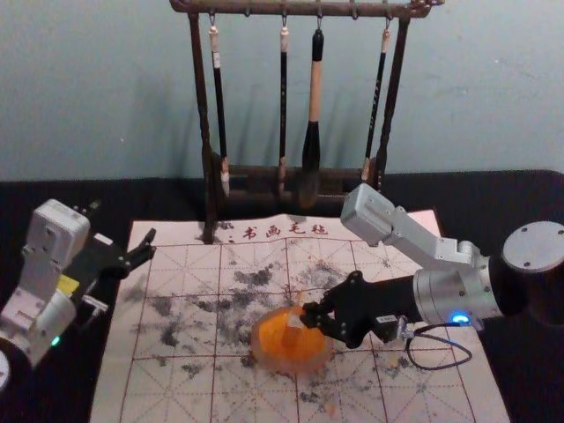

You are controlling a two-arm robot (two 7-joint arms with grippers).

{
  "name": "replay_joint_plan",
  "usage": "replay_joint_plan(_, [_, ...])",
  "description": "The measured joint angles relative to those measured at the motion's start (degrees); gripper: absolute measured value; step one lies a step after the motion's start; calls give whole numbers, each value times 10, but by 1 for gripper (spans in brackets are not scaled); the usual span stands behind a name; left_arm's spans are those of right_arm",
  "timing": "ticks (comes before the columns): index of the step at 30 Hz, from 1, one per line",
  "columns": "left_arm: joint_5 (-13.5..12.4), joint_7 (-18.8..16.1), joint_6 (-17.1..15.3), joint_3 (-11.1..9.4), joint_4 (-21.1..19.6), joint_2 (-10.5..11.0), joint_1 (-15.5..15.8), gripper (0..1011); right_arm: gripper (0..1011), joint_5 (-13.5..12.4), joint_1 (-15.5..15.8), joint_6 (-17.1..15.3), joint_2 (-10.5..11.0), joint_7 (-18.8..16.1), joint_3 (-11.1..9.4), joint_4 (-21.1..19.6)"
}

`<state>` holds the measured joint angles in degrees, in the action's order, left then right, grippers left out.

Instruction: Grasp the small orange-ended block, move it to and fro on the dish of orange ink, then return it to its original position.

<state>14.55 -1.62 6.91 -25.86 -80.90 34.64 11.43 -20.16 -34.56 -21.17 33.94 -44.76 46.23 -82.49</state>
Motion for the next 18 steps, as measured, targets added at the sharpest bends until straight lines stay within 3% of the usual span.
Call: replay_joint_plan(18, [0,0,0,0,0,0,0,1001,64,-1,0,-3,5,8,-14,5])
